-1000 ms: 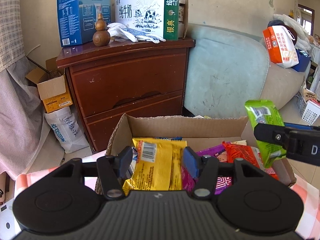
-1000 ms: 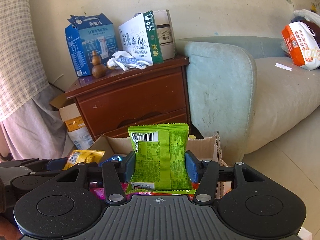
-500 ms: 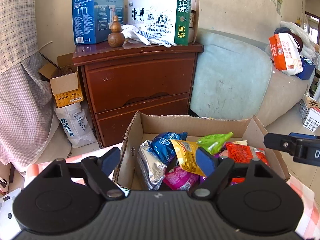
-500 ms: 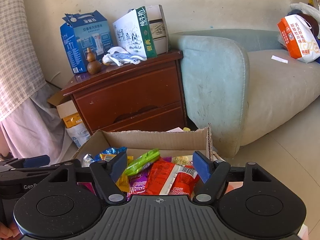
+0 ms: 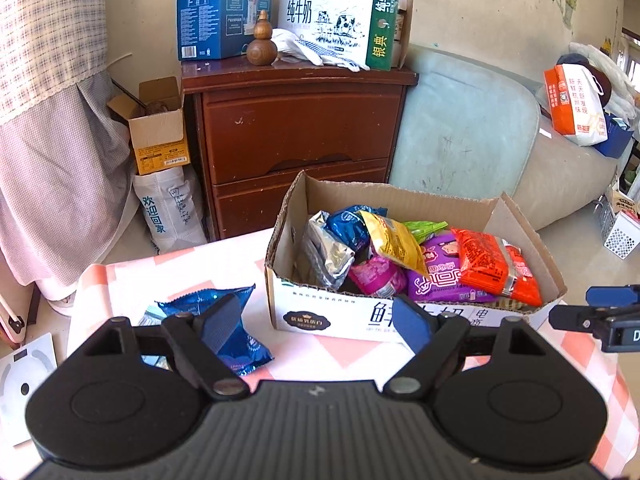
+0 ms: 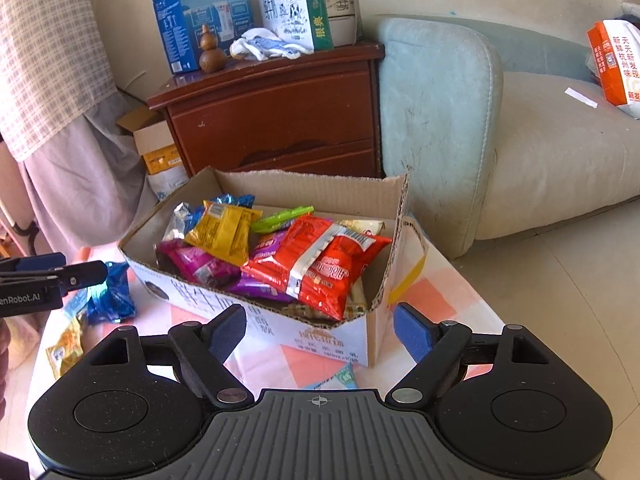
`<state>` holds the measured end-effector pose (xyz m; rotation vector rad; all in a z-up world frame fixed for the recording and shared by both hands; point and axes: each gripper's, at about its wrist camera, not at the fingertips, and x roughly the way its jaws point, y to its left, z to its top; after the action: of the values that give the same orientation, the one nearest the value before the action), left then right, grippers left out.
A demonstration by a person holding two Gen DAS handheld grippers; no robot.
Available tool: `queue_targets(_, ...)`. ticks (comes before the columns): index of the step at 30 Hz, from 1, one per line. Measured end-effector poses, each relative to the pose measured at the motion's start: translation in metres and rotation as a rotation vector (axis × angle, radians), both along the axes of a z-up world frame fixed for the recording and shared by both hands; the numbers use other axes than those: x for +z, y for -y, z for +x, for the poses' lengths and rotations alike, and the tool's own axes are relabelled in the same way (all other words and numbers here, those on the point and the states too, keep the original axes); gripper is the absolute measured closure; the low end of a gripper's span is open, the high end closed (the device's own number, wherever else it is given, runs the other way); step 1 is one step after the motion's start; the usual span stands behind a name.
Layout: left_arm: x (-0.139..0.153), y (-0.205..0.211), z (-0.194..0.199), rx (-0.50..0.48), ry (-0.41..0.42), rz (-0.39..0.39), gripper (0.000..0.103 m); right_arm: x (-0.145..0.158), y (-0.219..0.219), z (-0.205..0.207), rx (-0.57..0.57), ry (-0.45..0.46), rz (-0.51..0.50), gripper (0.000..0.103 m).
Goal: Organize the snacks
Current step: 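Grasp white wafer bag with right gripper while left gripper approaches blue foil bag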
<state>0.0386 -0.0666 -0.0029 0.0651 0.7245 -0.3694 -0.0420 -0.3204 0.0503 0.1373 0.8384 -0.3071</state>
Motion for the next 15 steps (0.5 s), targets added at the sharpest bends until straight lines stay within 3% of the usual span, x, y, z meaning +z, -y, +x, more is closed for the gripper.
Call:
queue_targets(7, -0.019, -0.001, -0.003, 0.029, -0.095, -0.022, 0.02, -0.037, 0.004, -0.003, 0.04, -0.168, -0.003, 0.021)
queue_targets(15, -0.033, -0.006, -0.008, 0.032, -0.123, 0.001, 0.02, -0.066, 0.004, -0.007, 0.095, -0.28, 0.013, 0.021)
